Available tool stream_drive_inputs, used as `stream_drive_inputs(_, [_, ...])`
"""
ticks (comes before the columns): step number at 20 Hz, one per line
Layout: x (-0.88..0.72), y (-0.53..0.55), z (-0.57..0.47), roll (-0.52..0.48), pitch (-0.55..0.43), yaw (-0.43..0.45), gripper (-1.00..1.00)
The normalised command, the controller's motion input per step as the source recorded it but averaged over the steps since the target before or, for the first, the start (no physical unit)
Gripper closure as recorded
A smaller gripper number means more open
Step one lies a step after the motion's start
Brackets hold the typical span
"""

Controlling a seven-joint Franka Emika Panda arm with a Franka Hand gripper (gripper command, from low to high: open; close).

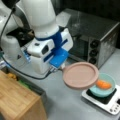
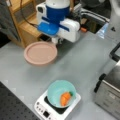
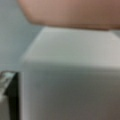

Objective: Pick up the pan. Place the pan on the table. Pick up the bowl. Place the bowl on the stove.

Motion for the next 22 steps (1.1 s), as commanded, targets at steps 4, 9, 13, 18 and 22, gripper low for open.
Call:
stream_drive_inputs(4, [0.55, -0.24, 0.1, 0.041, 0.223, 0.02, 1.0])
stream_drive_inputs(9, [0.48, -0.19, 0.03, 0.002, 0.247, -0.021, 1.0])
stream_drive_inputs(13, [0.4, -0.14, 0.0, -0.042, 0.32, -0.012, 1.0])
stream_drive_inputs(18, [0.35, -0.12, -0.16, -0.071, 0.242, 0.012, 1.0])
stream_drive_inputs(22, [0.27, -0.12, -0.24, -0.048, 0.123, 0.009, 1.0])
